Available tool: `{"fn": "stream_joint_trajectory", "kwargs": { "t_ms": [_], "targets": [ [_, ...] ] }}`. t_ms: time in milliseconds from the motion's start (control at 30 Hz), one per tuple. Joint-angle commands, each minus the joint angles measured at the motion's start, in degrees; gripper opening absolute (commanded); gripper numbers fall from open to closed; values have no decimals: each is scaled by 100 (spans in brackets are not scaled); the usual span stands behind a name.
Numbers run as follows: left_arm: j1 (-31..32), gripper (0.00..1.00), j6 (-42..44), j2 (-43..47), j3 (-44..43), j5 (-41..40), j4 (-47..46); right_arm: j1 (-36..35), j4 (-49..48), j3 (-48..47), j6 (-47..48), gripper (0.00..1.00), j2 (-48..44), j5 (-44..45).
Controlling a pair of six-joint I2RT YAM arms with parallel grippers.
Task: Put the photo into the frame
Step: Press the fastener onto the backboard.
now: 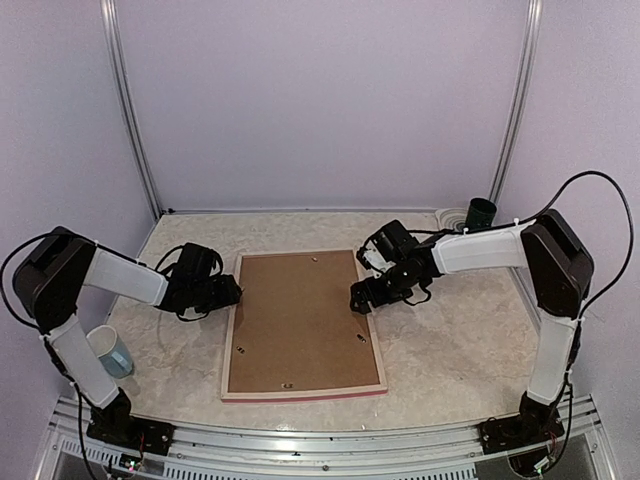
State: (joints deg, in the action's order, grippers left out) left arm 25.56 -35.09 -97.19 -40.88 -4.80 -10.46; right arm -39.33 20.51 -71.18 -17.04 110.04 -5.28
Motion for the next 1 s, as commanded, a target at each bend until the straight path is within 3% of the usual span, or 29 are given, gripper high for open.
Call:
{"fn": "stream_joint_trajectory", "kwargs": {
  "t_ms": [0, 967],
  "targets": [
    [45, 60, 164, -152, -225, -202, 110, -103, 135, -245, -76, 98, 212, 268],
    [142, 47, 399, -714, -644, -377, 526, -187, 380, -464, 40, 98, 561, 671]
  ]
}}
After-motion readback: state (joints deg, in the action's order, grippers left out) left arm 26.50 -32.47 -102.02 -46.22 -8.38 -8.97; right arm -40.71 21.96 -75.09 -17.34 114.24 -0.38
